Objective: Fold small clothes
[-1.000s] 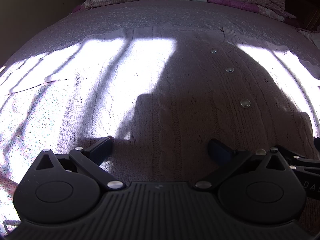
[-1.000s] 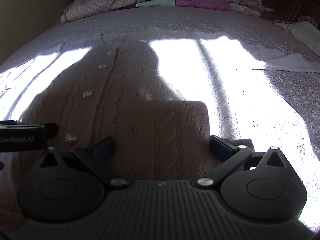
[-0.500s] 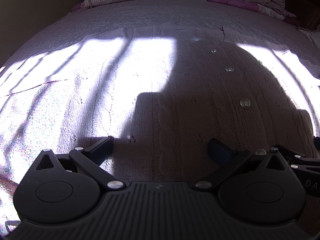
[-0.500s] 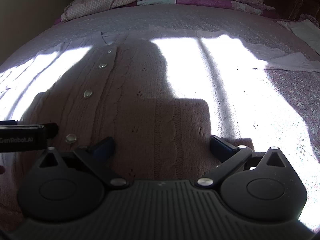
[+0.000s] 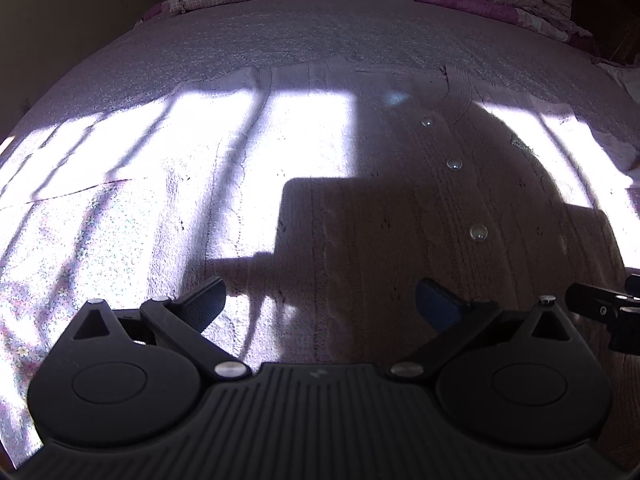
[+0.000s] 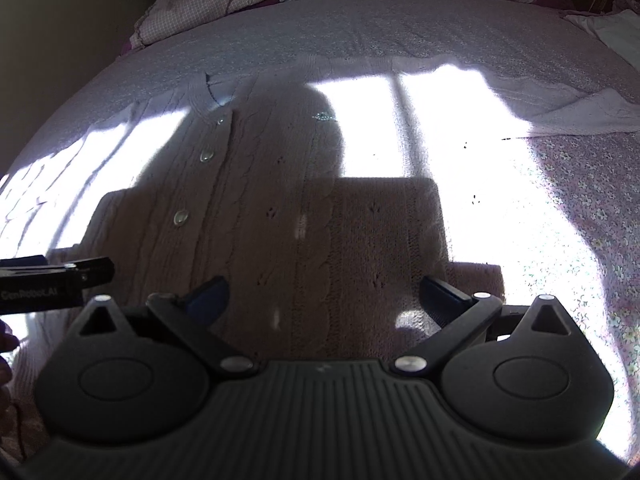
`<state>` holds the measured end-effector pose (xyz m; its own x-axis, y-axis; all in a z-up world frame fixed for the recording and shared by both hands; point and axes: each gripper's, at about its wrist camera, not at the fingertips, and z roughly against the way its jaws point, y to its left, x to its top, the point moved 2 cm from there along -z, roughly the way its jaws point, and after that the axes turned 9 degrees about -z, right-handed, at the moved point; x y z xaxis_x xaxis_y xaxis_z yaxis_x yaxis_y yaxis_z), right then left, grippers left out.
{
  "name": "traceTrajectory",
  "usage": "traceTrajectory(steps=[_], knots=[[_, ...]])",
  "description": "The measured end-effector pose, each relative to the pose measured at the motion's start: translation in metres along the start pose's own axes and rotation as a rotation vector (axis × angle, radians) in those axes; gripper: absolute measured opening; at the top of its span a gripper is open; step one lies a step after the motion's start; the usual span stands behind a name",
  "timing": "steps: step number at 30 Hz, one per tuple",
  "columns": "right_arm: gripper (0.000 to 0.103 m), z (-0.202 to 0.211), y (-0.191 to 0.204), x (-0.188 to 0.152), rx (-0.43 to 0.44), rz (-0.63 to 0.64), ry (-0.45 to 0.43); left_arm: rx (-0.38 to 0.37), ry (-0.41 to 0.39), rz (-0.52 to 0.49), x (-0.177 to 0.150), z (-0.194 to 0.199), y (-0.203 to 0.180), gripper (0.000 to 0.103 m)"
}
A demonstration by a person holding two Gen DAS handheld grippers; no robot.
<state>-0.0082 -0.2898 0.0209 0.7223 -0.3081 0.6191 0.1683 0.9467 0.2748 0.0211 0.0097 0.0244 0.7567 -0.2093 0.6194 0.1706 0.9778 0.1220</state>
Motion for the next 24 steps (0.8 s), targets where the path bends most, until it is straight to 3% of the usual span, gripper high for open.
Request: traceTrajectory(steps=[7, 13, 24], knots=[[0.103, 0.018, -0.015, 0.023, 0.016, -0.002, -0.03, -0.037, 0.015, 0.044, 0.02, 0.007, 0.007, 0.103], [0.103, 0.022, -0.036, 0.052, -0.022, 0.011, -0.073, -0.037, 0.018, 0.042, 0.035, 0.008, 0.005, 0.103], [0.103, -0.013, -0.092, 0.099, -0.121, -0.074, -0.145, -0.019, 0.047, 0.043, 0.052, -0.005, -0.005, 0.103]])
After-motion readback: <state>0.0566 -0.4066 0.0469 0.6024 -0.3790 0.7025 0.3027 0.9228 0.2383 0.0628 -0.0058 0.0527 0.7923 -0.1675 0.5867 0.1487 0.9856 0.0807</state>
